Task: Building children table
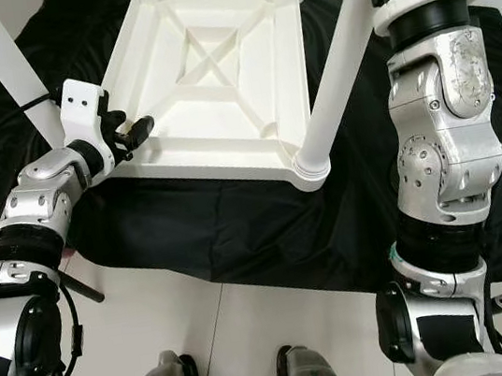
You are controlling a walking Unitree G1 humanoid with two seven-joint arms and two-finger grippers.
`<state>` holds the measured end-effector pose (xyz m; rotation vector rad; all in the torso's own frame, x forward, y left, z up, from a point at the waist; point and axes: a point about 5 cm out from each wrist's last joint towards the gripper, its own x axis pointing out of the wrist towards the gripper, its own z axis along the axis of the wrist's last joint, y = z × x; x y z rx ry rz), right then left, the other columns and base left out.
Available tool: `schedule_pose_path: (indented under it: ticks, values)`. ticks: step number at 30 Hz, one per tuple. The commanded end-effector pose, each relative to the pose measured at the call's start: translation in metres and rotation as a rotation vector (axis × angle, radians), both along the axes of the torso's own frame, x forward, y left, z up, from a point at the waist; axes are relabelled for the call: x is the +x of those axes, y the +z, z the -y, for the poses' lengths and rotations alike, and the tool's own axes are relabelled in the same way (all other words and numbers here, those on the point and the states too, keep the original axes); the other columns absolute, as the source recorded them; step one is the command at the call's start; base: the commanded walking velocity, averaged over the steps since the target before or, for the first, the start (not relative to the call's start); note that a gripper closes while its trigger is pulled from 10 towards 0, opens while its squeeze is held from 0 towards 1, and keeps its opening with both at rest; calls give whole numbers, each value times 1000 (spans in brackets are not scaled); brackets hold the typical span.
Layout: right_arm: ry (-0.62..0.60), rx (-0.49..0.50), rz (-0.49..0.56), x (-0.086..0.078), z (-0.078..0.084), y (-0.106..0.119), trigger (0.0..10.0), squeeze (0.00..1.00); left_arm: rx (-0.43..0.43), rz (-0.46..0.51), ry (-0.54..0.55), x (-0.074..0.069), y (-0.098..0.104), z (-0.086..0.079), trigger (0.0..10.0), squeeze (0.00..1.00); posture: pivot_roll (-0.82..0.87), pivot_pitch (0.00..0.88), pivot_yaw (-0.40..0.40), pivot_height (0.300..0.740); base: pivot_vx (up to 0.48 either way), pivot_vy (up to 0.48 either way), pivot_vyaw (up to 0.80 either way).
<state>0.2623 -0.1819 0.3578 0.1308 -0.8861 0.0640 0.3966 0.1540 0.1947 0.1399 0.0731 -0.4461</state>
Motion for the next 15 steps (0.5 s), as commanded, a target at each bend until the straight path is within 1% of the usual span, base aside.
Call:
schedule_pose_path:
  ticks: [1, 2, 3, 6, 7, 8, 10, 13, 14, 15]
  values:
    - [-266, 193, -94, -1, 49, -20, 0, 0, 38, 43, 290, 6, 7, -27, 10000, 0, -82, 105, 37, 740, 0, 0, 0]
    - [-266, 193, -94, -1, 49, -20, 0, 0, 38, 43, 290, 6, 7, -27, 10000, 0, -82, 105, 37, 740, 0, 0, 0]
    - [-309, 215, -120, -1, 57, -25, 0, 0, 55, 55, 309, 7, 12, -29, 10000, 0, -82, 105, 37, 740, 0, 0, 0]
    - [-379, 274, -177, -1, 78, -41, 0, 0, 100, 116, 362, 10, 33, -36, 10000, 0, -80, 109, 43, 740, 0, 0, 0]
    - [-390, 289, -190, -1, 83, -45, 0, 0, 108, 131, 369, 10, 37, -37, 10000, 0, -80, 109, 43, 740, 0, 0, 0]
    - [-420, 310, -215, 0, 89, -53, 0, 0, 136, 152, 391, 11, 45, -39, 10000, 0, -72, 108, 45, 740, 0, 0, 0]
    - [-474, 362, -272, 0, 101, -70, 0, 0, 163, 183, 429, 13, 61, -43, 10000, 0, -69, 108, 46, 740, 0, 0, 0]
    - [-490, 377, -291, 0, 103, -75, 0, 0, 173, 192, 443, 13, 65, -44, 10000, 0, -69, 108, 46, 740, 0, 0, 0]
    - [-521, 425, -383, 2, 111, -104, 0, 0, 210, 246, 475, 15, 90, -43, 10000, 0, -45, 108, 46, 740, 0, 0, 0]
    - [-521, 425, -383, 2, 111, -104, 0, 0, 210, 246, 475, 15, 90, -43, 10000, 0, -45, 108, 46, 740, 0, 0, 0]
